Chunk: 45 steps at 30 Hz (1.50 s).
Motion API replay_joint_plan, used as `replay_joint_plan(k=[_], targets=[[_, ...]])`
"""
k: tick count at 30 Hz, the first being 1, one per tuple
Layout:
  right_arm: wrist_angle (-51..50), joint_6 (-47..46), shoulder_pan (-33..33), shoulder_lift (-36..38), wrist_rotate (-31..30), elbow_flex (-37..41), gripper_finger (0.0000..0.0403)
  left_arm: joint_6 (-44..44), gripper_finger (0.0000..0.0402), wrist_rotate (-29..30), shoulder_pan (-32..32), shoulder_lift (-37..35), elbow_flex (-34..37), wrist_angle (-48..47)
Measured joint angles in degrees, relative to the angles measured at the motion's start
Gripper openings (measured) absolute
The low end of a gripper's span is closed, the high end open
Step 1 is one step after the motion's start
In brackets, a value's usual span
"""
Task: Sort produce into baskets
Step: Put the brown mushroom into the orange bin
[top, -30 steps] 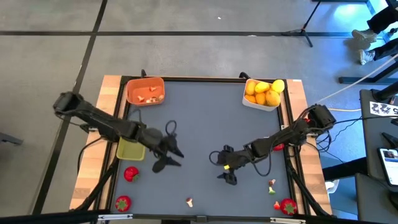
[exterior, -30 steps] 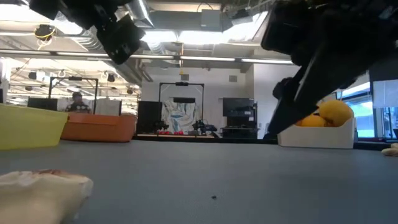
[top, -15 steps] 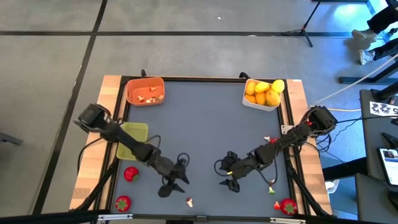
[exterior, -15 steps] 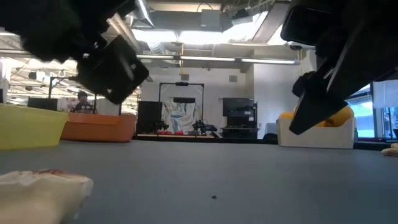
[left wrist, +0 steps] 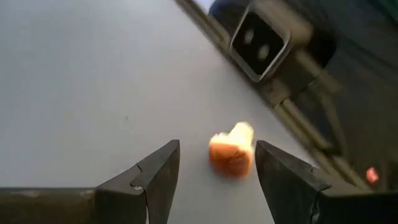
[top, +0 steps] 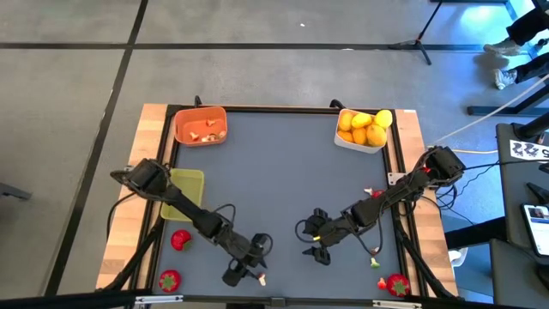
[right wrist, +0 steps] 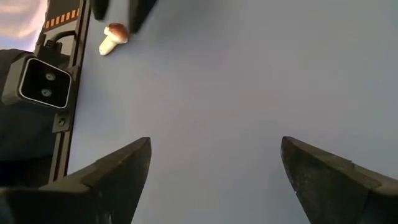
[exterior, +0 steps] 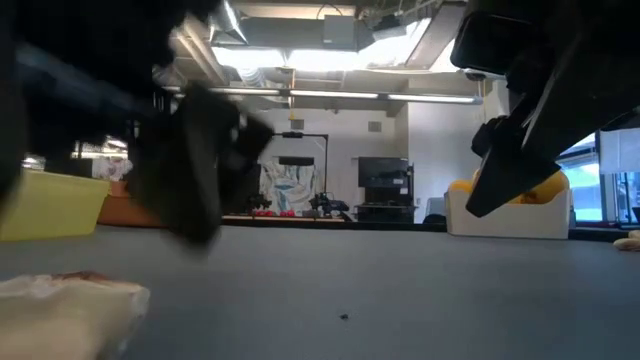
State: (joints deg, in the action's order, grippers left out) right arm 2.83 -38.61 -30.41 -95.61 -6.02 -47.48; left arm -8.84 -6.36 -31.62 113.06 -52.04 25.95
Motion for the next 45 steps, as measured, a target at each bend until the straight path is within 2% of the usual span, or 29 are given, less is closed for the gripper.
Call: replay_joint_plan(k=[6,14,18,26,36,41,45], targets=[[-1.01,-0.14,0.02,0.0,-1.67,0.0,0.0357,-0.02,0.0196,-2.63,0.14,1.94,-1.08,0.14],[-3.14,-0.13,0.0,0.0,-3.53,0.0,0.0357,3.23,0.0103,-2.62,0.76,2.17,-1.06,0.82],[-3.23,-0.13,0.0,0.0,-3.94,0.0,0.0357,0.23,0.0065,-3.05,0.99,5.31,-1.06,6.94],[-4.39,0.02,-0.37,-0.02,-4.43,0.0,0.0357,-1.82,0.0004,-3.93,2.62,5.48,-0.95,5.75],[-2.07,1.34,-2.62,-0.02,-3.94,0.04,0.0357,-4.88,0.0005,-3.48,5.39,-1.77,-0.95,-3.99],[7.4,4.36,-4.74,-0.11,-3.5,0.04,0.0357,-6.75,0.0006,-3.45,5.75,-3.06,-0.97,-3.37],[8.06,3.98,-4.98,-0.17,-4.56,0.04,0.0357,-6.1,0.0033,-3.43,5.77,-3.06,-0.97,-2.59]])
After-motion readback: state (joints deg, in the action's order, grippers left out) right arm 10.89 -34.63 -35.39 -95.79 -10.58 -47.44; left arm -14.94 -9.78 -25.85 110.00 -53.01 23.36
